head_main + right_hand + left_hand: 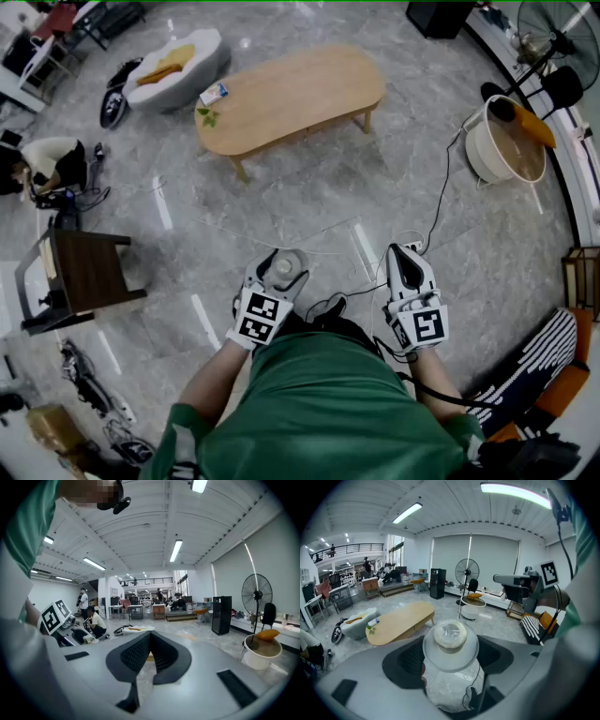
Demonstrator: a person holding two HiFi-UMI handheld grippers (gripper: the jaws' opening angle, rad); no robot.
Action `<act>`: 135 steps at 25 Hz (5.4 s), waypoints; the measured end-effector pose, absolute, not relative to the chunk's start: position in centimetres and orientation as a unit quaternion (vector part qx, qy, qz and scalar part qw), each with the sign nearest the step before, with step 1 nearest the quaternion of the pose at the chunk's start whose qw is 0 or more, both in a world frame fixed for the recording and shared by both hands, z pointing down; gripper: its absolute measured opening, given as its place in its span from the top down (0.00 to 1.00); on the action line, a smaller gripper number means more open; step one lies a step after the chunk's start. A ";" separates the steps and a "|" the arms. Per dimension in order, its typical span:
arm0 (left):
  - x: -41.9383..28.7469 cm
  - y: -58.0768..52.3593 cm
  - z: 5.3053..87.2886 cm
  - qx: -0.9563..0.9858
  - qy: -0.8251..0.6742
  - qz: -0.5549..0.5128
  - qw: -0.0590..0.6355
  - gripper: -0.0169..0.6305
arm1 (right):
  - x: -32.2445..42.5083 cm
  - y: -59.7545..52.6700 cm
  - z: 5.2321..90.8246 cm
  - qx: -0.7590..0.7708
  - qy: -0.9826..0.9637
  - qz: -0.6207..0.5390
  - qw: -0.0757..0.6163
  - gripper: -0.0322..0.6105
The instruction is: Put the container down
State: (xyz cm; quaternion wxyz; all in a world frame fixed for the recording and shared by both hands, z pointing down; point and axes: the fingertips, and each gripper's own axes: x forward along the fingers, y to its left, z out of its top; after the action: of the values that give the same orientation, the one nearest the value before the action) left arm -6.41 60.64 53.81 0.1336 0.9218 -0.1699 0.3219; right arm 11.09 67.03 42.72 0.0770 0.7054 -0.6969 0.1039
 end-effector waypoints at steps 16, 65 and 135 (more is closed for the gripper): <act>-29.3 51.8 53.3 0.920 -0.223 0.307 0.104 0.45 | -6.7 59.3 40.6 0.725 -0.681 0.092 0.052 0.92; -12.1 23.7 53.4 0.869 -0.341 0.344 0.104 0.45 | 10.9 27.3 43.6 0.629 -0.765 0.135 0.027 0.92; 5.3 -22.7 101.5 0.832 -0.273 0.463 0.141 0.45 | 20.7 -13.8 72.2 0.571 -0.767 0.228 0.184 0.92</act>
State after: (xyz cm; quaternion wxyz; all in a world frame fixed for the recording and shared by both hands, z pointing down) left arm 5.27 -22.72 101.54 0.1413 0.8317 -0.2726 0.4627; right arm 20.65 -13.77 72.22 0.1839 0.5708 -0.7670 0.2281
